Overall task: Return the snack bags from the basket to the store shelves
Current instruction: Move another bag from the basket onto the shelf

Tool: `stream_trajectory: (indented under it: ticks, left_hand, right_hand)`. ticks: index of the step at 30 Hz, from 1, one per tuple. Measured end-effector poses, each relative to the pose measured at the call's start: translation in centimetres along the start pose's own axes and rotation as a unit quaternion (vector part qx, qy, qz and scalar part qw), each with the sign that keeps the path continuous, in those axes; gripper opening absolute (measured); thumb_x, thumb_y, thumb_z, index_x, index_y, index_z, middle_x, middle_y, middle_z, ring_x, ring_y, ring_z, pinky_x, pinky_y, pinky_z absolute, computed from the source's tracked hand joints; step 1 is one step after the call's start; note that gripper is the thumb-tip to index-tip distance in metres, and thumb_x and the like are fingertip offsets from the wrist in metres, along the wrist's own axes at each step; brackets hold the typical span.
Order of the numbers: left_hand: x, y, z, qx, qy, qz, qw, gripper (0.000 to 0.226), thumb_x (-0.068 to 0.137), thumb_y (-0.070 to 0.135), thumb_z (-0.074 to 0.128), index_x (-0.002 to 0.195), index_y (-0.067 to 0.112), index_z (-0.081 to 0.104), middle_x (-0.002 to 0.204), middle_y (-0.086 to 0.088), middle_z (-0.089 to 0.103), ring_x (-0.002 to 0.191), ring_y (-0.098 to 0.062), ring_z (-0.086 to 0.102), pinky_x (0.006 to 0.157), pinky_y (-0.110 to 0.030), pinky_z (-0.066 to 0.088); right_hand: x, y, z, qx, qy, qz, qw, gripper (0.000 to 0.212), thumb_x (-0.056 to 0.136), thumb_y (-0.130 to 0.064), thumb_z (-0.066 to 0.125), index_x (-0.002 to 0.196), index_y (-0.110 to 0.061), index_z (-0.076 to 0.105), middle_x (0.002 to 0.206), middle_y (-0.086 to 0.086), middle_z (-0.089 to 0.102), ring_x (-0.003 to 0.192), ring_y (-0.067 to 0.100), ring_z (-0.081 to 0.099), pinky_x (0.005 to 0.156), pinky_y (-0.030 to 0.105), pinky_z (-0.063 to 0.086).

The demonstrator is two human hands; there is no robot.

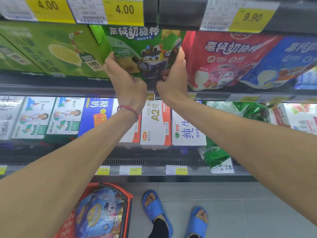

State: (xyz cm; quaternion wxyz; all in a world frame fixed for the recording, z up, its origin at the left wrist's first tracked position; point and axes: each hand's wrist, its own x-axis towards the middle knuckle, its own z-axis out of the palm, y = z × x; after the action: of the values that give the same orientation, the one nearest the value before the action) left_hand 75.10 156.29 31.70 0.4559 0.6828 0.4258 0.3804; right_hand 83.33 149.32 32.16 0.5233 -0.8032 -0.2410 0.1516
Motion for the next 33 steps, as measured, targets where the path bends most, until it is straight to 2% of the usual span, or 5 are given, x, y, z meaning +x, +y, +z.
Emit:
stream_trajectory:
  ticks: [9,13,17,22,33]
  left_hand:
    - [-0.1,-0.2,0.1,-0.014,-0.039,-0.027,0.999,0.094,0.072,-0.023,0.041,0.153,0.016,0.011,0.151,-0.014,0.025,0.133,-0.030,0.044,0.093,-0.027,0.054]
    - [-0.4,0.4,0.1,-0.037,-0.030,-0.070,0.996,0.089,0.077,-0.015,0.043,0.154,0.017,0.009,0.144,-0.007,0.040,0.106,-0.019,0.066,0.085,-0.014,0.053]
    - [-0.7,0.4,0.1,-0.021,-0.032,-0.093,0.995,0.084,0.081,-0.011,0.046,0.154,0.014,0.014,0.142,-0.004,0.042,0.095,-0.015,0.066,0.085,-0.018,0.051]
    - [1.3,0.3,0.2,0.019,-0.041,-0.091,0.995,0.088,0.075,-0.007,0.048,0.154,0.009,0.014,0.153,-0.009,0.030,0.140,-0.022,0.037,0.114,-0.032,0.036]
    - [0.5,-0.3,-1.3,0.023,-0.076,-0.099,0.992,0.063,0.072,-0.006,0.045,0.135,-0.008,0.042,0.133,-0.026,0.048,0.119,-0.034,0.054,0.100,-0.044,0.048]
  right_hand:
    - [-1.3,0.8,0.2,0.039,-0.027,0.034,0.998,0.113,0.067,0.022,0.058,0.160,-0.019,0.009,0.143,0.008,0.046,0.127,0.029,0.057,0.099,0.045,0.055]
    - [-2.0,0.1,0.2,0.033,-0.020,0.031,0.999,0.109,0.073,0.012,0.063,0.161,-0.017,0.007,0.144,0.006,0.042,0.114,0.021,0.063,0.090,0.040,0.060]
    - [-1.9,-0.3,0.3,0.036,-0.027,0.056,0.997,0.111,0.073,0.008,0.067,0.162,-0.013,0.004,0.148,0.008,0.042,0.116,0.023,0.063,0.096,0.044,0.057]
    - [-1.7,-0.5,0.4,0.021,-0.031,0.097,0.995,0.112,0.073,0.004,0.065,0.161,-0.012,-0.003,0.156,0.008,0.035,0.136,0.029,0.048,0.109,0.047,0.047]
    - [-2.8,-0.8,-0.1,0.031,-0.049,0.125,0.990,0.104,0.083,0.006,0.058,0.162,-0.016,-0.006,0.157,0.003,0.037,0.125,0.017,0.054,0.105,0.044,0.051]
